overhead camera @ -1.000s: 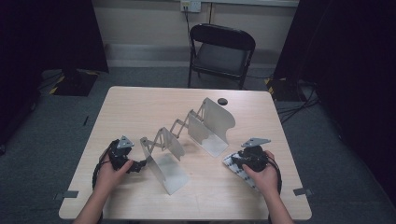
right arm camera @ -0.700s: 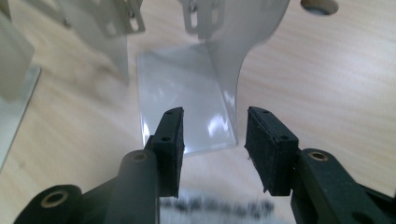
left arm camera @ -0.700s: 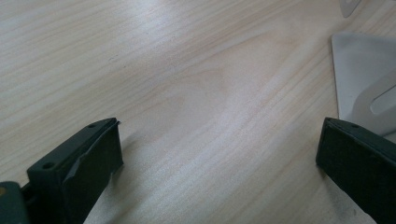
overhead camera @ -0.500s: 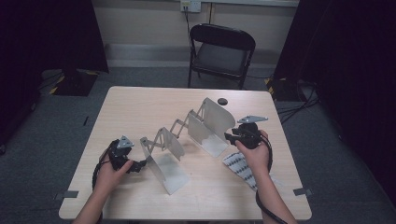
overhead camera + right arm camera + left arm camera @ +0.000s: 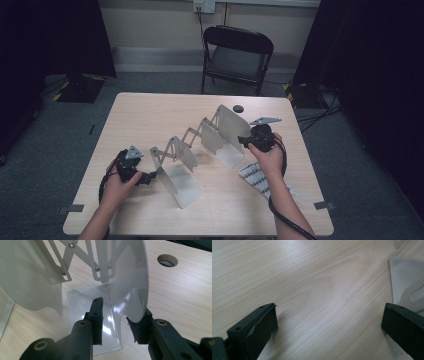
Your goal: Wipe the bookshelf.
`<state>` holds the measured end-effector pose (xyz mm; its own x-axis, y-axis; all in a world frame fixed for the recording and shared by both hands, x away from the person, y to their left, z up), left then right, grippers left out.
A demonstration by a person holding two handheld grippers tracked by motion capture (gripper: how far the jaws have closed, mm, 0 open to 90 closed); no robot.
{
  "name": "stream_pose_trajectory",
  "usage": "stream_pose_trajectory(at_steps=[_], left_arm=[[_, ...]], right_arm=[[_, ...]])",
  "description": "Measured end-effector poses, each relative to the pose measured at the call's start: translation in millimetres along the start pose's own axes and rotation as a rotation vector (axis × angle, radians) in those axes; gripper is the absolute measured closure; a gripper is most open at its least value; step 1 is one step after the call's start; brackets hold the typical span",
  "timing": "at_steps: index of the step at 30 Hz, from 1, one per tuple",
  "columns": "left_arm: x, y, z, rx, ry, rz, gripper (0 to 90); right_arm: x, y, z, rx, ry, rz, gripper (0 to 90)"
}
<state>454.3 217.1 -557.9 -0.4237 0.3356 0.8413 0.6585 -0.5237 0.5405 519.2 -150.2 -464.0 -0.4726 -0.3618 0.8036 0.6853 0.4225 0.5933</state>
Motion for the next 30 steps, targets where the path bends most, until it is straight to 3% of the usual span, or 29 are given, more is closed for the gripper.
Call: stream_pose_trajectory(at_steps=[11,15,30], left_arm=[[0.0,0.0,0.0,0.000,-0.001,0.001,0.0],[0.0,0.0,0.0,-0.001,0.000,0.001,0.0],[0.0,-0.1,0.1,-0.001,-0.001,0.001,0.0]], right_arm=[[-4.6,3.0,2.8,-0.001,0.006,-0.003,87.5],[-4.2,3.1,6.7,0.035,-0.003,0.006,89.6],[6.6,6.1,18.2,0.049,-0.046,-0.059,90.0]])
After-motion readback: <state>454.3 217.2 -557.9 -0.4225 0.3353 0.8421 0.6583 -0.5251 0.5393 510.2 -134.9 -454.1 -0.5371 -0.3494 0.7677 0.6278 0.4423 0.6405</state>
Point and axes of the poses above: each handheld gripper's, and its own axes: x roughly backward along the jaws, y roughly out of its top, z roughly to its left, the point moved 8 cm from there along -x, roughly forward along the jaws, and after that the axes turned 13 degrees about z, right-handed, at the moved point
